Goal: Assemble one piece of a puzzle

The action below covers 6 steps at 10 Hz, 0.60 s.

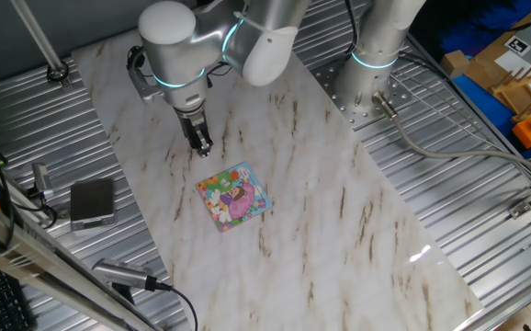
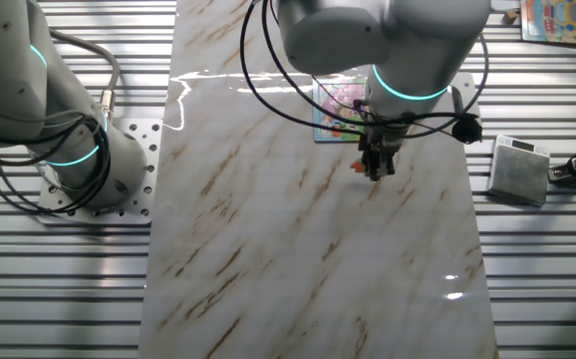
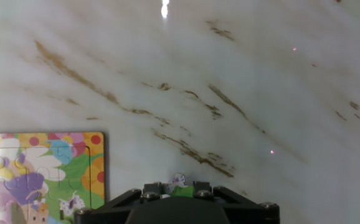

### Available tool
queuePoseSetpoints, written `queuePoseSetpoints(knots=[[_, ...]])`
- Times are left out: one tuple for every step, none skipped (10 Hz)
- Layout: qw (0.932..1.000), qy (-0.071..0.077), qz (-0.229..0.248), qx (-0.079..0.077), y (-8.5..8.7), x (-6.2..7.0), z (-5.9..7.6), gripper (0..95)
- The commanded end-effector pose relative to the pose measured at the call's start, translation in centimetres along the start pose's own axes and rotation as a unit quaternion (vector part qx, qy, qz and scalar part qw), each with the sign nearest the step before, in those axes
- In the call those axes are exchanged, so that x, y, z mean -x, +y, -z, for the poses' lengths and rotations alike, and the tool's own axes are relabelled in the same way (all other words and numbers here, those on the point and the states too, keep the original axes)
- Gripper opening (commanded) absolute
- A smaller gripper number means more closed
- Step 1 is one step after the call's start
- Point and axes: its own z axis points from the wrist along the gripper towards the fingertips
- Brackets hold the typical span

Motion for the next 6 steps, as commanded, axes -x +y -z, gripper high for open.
queuePoseSetpoints(knots=[[1.0000,0.000,0.005,-0.001,0.01,0.03,0.18,0.0],[0.9998,0.004,0.017,-0.002,0.01,0.03,0.18,0.0],[0.9997,0.005,0.025,-0.003,0.01,0.03,0.18,0.0],[0.9993,0.005,0.038,-0.002,0.01,0.03,0.18,0.0],[0.9989,0.004,0.047,-0.002,0.01,0.03,0.18,0.0],[0.9986,0.004,0.053,-0.002,0.01,0.03,0.18,0.0]])
